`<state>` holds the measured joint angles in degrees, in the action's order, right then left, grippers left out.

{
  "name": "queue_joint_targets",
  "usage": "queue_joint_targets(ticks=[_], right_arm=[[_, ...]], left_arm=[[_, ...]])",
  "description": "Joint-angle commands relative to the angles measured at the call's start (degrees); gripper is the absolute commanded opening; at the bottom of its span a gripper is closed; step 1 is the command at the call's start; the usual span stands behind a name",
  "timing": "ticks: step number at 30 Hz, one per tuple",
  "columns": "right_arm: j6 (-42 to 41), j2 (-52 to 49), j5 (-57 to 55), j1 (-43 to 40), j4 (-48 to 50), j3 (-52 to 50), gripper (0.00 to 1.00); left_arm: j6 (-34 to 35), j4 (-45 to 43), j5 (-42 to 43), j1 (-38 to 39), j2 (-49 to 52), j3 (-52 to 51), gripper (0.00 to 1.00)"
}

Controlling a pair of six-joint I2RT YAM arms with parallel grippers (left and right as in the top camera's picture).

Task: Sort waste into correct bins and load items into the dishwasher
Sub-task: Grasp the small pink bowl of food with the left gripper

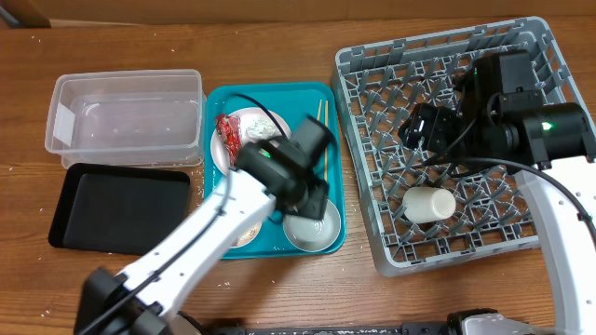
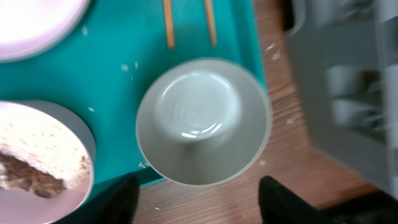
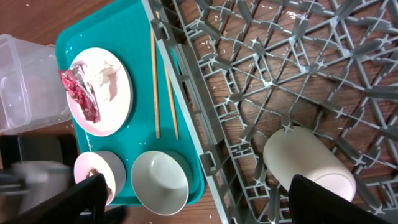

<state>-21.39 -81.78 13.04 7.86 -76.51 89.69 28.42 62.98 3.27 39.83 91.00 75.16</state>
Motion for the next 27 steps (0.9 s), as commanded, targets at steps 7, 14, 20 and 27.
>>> queue_joint_targets(ticks=[7,14,20,27], right_arm=[[-0.3,0.2,0.6,-0.1,-0.1,1.0,0.96],[-0.2,0.2,0.6,-0.1,-0.4,1.0,0.96],[-0.2,0.2,0.5,-0.1,-0.7,1.0,0.96],[0.2,0.2,0.5,-0.1,-0.9,1.0,0.96]], left_arm=[[20.0,1.8,-20.8,-0.9,1.9,-5.6,0.62],[18.8,-7.5,-13.3,-10.1,8.2,-12.2,0.58],[9.7,-9.3,-2.0,-13.5,8.8,-11.0,0.04],[2.2,-7.0,15.5,-25.9,-0.1,-9.7,0.04]])
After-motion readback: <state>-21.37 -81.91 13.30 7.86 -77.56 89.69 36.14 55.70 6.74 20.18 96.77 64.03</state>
